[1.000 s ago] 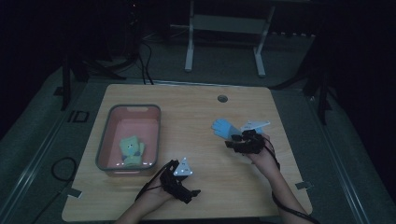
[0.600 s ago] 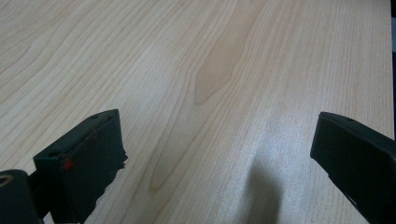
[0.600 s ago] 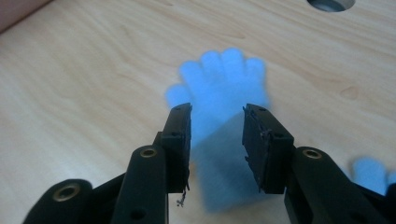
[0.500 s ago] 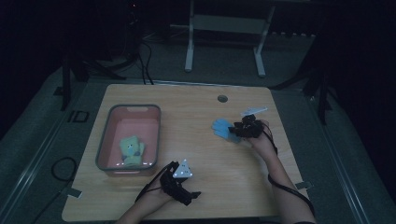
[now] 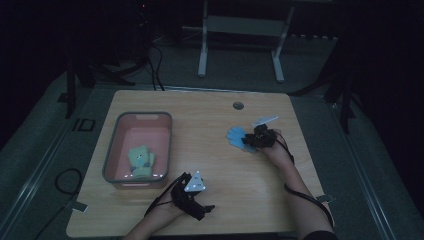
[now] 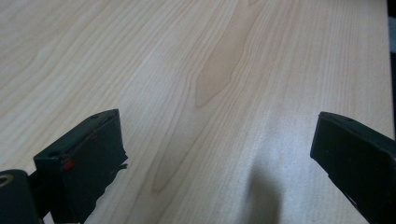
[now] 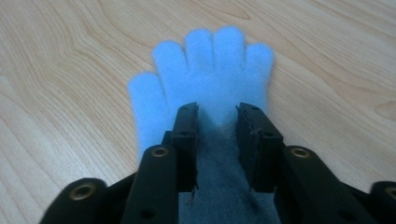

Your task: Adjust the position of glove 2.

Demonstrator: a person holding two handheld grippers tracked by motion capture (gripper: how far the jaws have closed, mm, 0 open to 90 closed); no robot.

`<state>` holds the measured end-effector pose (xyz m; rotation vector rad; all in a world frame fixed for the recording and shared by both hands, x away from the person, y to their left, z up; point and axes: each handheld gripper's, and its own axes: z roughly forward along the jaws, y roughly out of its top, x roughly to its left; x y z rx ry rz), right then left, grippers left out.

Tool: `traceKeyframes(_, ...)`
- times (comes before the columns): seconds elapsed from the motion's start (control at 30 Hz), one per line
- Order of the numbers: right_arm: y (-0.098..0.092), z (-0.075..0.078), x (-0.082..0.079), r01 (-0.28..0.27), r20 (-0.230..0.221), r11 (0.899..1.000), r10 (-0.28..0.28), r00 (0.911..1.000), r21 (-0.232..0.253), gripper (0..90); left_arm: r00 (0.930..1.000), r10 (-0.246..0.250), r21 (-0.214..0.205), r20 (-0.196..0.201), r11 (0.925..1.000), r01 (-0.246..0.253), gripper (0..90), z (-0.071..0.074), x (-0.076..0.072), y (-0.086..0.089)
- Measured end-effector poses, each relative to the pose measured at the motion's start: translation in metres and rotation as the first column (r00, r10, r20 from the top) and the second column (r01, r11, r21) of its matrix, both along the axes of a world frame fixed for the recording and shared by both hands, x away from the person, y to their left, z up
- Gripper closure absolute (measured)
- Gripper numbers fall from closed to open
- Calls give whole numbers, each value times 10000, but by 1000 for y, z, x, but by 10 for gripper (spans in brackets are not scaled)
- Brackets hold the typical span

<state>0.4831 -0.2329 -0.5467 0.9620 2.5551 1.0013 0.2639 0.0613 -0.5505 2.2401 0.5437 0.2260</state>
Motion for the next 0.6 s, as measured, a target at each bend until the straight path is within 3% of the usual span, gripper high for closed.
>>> traceKeyframes(0.03,2,0,-2,242,-78,9997,-242,9997,19,777,10000,-45,93,73,9999,45,38,0,-1,-1)
traceKeyframes(0.1,6,-1,-7,718,-10,9974,-718,9974,65,809,10000,-61,69,40,10000,60,38,0,-1,-1)
traceKeyframes(0.17,6,-1,-7,718,-10,9974,-718,9974,65,809,10000,-46,46,28,10000,46,38,0,-1,-1)
traceKeyframes(0.2,8,-1,-11,998,13,9949,-998,9950,140,821,10000,3,-71,-8,10000,-3,38,1,0,-1)
traceKeyframes(0.23,13,-2,-19,1676,77,9853,-1679,9858,329,845,10000,52,-197,-44,9998,-53,38,1,0,0)
traceKeyframes(0.33,18,5,-31,2627,106,9637,-2635,9646,483,874,9999,134,-399,-38,9991,-136,38,3,-1,0)
traceKeyframes(0.37,18,5,-31,2627,106,9637,-2635,9646,483,874,9999,134,-399,-38,9991,-136,38,3,-1,0)
traceKeyframes(0.4,24,14,-42,3123,169,9481,-3138,9494,590,876,9999,109,-318,40,9994,-108,38,3,-1,-1)
traceKeyframes(0.47,26,16,-45,3250,190,9438,-3266,9450,592,876,9999,119,-296,102,9995,-116,38,3,-1,-2)
traceKeyframes(0.5,28,23,-54,3640,43,9274,-3657,9307,856,877,9999,117,-291,123,9995,-114,38,3,-1,-2)
traceKeyframes(0.53,28,23,-54,3640,43,9274,-3657,9307,856,877,9999,117,-291,123,9995,-114,38,3,-1,-2)
traceKeyframes(0.57,31,27,-63,4011,-40,9115,-4024,9155,910,878,9998,156,-311,141,9994,-151,38,4,-1,-2)
traceKeyframes(0.6,31,27,-63,4011,-40,9115,-4024,9155,910,878,9998,156,-311,141,9994,-151,38,4,-1,-2)
